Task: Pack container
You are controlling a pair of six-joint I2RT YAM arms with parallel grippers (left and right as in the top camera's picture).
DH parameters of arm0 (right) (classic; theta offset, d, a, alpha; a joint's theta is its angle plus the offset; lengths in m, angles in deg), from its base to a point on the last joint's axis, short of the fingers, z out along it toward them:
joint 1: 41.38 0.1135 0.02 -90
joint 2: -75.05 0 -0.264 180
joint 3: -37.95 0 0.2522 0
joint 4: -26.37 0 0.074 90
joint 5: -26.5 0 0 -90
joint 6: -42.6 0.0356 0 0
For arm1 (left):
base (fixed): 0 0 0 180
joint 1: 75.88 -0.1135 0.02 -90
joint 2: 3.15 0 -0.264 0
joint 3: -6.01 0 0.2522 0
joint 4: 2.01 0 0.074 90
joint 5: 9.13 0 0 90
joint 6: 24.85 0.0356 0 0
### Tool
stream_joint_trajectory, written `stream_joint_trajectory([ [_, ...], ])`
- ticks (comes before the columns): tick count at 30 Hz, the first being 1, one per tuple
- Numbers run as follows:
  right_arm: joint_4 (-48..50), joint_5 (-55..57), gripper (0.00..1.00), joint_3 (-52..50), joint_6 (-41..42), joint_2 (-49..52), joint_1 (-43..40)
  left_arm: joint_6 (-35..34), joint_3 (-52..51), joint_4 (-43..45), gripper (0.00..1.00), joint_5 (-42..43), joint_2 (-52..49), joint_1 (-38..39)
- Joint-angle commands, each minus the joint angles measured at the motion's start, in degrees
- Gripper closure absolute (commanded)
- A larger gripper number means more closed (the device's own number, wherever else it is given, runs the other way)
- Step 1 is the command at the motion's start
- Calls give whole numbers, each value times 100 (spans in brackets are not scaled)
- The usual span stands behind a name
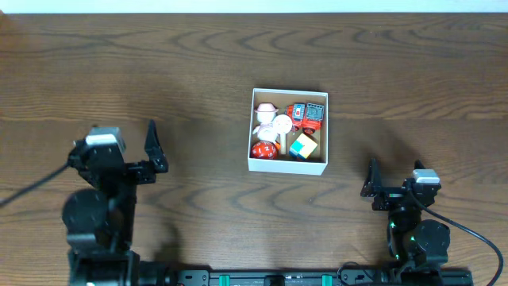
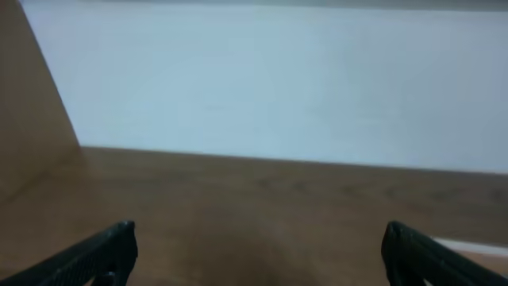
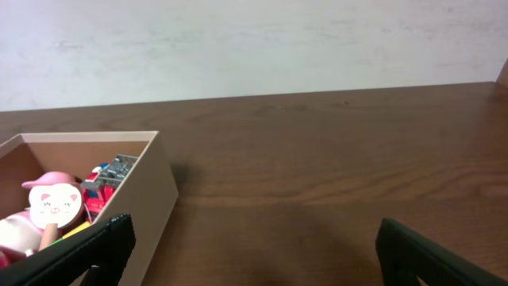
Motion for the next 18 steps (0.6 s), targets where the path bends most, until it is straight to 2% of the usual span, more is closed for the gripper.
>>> stream_joint_trajectory([
  [1,7,-24,1,-55,-57,-35,46,61,-682,608,2,-66,398,-149],
  [9,4,-24,1,-55,-57,-35,46,61,-2109,2090,2,-61,1113,-243],
  [18,7,-24,1,-55,-57,-35,46,59,-2715,2166,2,-20,1937,-243],
])
